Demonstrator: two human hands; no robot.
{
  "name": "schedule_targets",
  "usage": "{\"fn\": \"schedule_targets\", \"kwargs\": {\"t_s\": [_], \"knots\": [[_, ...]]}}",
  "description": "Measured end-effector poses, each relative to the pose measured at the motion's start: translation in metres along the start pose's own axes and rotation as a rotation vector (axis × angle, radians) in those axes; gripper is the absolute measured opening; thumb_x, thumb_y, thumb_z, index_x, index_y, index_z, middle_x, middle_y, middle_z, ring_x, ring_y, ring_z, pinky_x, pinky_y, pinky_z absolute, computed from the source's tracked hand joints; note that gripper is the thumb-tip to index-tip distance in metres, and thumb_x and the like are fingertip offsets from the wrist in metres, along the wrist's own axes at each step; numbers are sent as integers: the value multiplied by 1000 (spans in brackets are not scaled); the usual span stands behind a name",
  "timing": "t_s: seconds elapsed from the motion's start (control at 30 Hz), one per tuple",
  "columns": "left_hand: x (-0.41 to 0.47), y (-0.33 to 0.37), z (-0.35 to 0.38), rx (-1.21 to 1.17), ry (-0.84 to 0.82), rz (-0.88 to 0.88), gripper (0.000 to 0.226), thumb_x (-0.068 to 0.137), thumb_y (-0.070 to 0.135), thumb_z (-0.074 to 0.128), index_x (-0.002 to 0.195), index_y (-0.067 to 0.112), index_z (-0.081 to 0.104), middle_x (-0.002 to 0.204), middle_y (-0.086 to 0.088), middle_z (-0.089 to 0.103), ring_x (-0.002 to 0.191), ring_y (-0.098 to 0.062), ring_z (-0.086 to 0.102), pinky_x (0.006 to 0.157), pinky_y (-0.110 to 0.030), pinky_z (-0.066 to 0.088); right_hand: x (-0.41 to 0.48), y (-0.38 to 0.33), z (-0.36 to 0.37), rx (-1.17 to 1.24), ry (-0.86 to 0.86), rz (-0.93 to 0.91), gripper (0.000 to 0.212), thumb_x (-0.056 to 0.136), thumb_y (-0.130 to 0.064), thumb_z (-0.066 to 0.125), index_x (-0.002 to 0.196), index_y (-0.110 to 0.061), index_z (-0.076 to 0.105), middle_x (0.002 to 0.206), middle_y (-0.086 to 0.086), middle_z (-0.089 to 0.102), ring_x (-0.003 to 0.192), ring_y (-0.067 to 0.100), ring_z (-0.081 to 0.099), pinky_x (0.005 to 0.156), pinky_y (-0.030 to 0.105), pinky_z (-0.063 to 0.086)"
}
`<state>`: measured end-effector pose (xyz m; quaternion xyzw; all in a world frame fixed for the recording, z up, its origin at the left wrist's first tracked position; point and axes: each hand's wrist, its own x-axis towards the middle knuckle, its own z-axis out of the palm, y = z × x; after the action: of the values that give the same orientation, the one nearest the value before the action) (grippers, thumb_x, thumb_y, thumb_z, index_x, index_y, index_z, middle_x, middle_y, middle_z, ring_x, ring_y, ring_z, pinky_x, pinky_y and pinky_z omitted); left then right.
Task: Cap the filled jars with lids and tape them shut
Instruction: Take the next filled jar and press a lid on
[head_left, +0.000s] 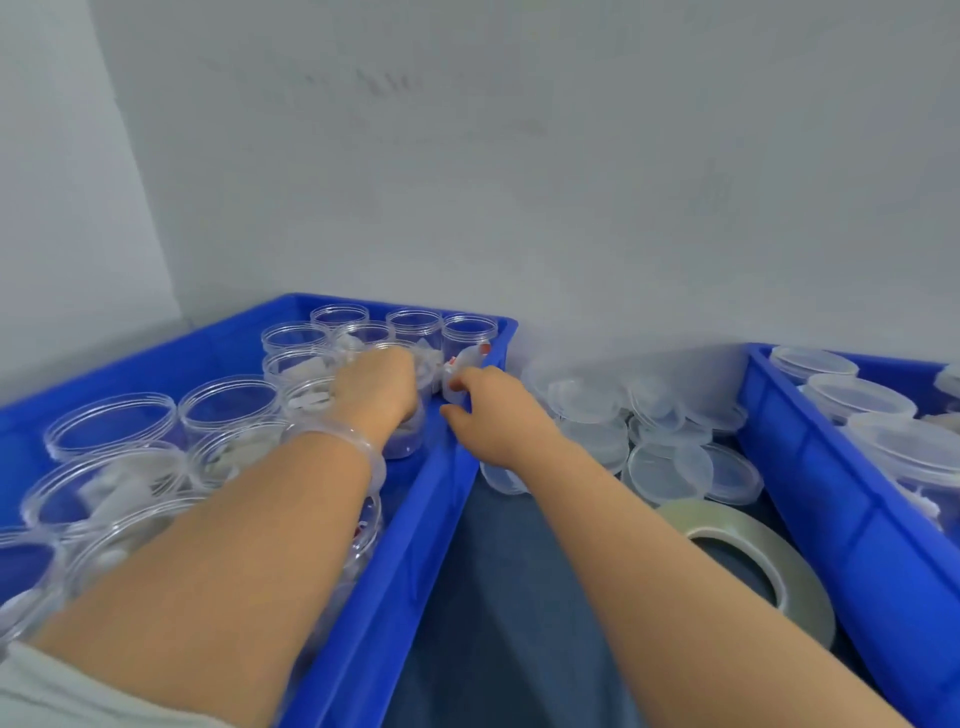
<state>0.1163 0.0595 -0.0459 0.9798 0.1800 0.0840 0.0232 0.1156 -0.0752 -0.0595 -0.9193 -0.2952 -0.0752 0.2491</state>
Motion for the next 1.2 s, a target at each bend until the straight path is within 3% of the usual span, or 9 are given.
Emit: {"fn": "schedule_targets", "kwargs": {"t_s": [0.1, 0.2, 0.4, 0.5, 0.67, 0.83, 0.93, 1.03, 1.2], "knots": [[-2, 8, -5, 62, 40, 28, 16, 90, 10, 50, 95, 19, 63, 88, 1, 62, 98, -24, 58, 108, -58, 20, -2, 5, 3, 89, 27, 14, 37, 94, -26, 54, 126, -7, 51, 126, 13, 52, 112, 28, 51, 88, 33, 41], [-9, 32, -27, -30, 116, 40, 11, 86, 8, 55, 90, 18, 53, 95, -4, 58, 110, -27, 53, 107, -64, 21, -3, 9, 3, 208, 38, 45, 61, 92, -31, 57, 143, -10, 31, 139, 12, 43, 125, 28, 43, 93, 32, 36], [-30, 71, -91, -350, 431, 360, 20, 84, 7, 48, 98, 5, 61, 108, -15, 61, 108, -33, 51, 83, -39, 46, 2, 19, -31, 619, 277, 124, 115, 71, -46, 77, 152, -16, 1, 146, 0, 37, 131, 10, 37, 92, 8, 34], [-46, 96, -101, -466, 354, 359, 26, 80, 12, 50, 101, 10, 66, 105, -10, 66, 98, -32, 59, 73, -31, 44, -6, 29, -48, 691, 475, 223, 135, 43, -61, 69, 152, -17, 3, 136, 1, 47, 123, 18, 51, 95, 28, 46], [-65, 125, -45, -619, 217, 368, 19, 85, 26, 57, 99, 19, 67, 108, -4, 66, 107, -26, 58, 82, -30, 45, -41, 58, -43, 313, 396, 395, 83, 52, -47, 55, 125, -9, 44, 108, 10, 65, 83, 19, 61, 59, 24, 40], [-86, 125, 24, -1380, 240, 144, 63, 95, 46, 45, 148, 17, 30, 155, -5, 25, 144, -19, 20, 117, -38, 21, -81, 72, -13, 551, 418, 443, 60, 65, -36, 77, 112, -19, 46, 111, 3, 61, 100, 21, 60, 87, 42, 51], [-93, 111, 58, -1684, 7, -44, 53, 98, 56, 27, 123, 22, 58, 112, 8, 62, 110, -13, 57, 102, -40, 43, -102, 67, 2, 603, 339, 395, 58, 54, -48, 83, 96, -34, 45, 99, -12, 61, 91, 5, 61, 81, 27, 51], [-104, 96, 82, -1781, 4, -62, 56, 81, 69, 25, 97, 28, 60, 100, 2, 65, 94, -17, 64, 84, -36, 51, -118, 71, 11, 625, 229, 287, 62, 59, -31, 88, 101, -43, 44, 103, -20, 59, 92, -8, 59, 75, 8, 45], [-104, 77, 102, -1921, 132, -165, 71, 67, 73, 26, 87, 17, 66, 85, -3, 68, 85, -23, 63, 79, -36, 48, -126, 88, 4, 550, -95, 206, 65, 70, -10, 61, 130, -29, 47, 124, -5, 56, 114, 11, 55, 91, 20, 46]]}}
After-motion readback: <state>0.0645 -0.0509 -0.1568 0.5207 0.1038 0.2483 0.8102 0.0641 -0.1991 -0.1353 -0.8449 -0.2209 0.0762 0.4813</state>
